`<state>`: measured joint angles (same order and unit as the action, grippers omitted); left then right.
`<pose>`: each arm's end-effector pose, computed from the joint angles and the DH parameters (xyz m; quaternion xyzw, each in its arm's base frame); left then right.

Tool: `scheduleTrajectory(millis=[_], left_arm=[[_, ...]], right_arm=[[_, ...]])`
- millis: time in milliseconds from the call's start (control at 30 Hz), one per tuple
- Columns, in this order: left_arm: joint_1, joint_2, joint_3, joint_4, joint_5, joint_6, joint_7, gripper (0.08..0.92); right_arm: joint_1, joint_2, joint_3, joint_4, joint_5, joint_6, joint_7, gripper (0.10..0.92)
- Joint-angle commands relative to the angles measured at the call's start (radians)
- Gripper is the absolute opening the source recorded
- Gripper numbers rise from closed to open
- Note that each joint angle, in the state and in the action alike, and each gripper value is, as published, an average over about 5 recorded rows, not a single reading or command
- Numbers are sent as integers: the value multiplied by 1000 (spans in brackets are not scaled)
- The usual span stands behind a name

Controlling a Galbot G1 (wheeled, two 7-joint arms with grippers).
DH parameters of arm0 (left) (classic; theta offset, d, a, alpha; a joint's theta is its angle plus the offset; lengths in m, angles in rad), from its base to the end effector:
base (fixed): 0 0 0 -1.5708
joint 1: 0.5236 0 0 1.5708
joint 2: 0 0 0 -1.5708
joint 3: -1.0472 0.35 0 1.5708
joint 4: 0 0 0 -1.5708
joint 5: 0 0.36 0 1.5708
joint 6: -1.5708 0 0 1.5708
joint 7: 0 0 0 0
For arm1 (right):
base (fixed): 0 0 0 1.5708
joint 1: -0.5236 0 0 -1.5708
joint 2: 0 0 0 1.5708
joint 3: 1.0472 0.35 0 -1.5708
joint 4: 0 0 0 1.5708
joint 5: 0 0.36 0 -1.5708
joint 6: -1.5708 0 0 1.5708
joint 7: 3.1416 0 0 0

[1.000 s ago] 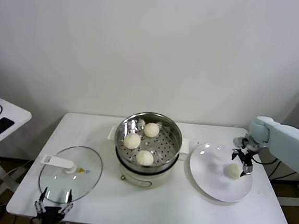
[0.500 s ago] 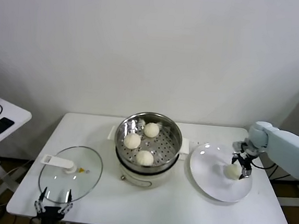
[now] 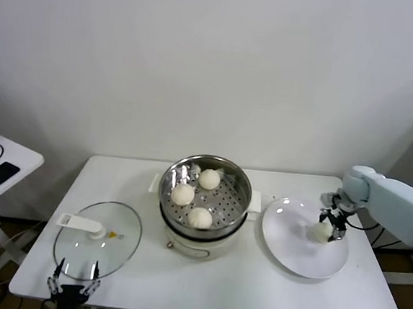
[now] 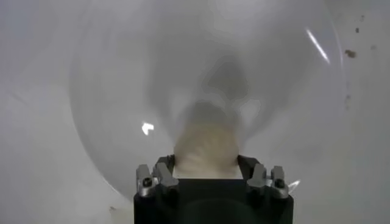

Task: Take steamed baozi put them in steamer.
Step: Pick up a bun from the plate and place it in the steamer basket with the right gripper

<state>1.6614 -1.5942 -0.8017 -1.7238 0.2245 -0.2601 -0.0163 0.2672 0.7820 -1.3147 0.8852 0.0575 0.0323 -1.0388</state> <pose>0.1082 0.0907 -0.4402 0.0942 -0.9755 -0.1623 0.1144 0.5597 -0.2207 -0.2229 0.5038 -0.4607 0.5709 0.4561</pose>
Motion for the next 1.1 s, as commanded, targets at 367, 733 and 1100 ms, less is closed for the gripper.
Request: scheduleTrajectory(millis=[367, 733, 1100], left_arm=[[-2, -1, 13, -12, 1, 3, 2, 823], [2, -2, 29, -25, 7, 4, 3, 823], [12, 2, 29, -37, 7, 4, 4, 823]], right_arm=[[717, 19, -570, 421, 503, -138, 8, 687], [960, 144, -623, 607, 842, -275, 38, 687], [757, 248, -478, 595, 844, -360, 117, 687]])
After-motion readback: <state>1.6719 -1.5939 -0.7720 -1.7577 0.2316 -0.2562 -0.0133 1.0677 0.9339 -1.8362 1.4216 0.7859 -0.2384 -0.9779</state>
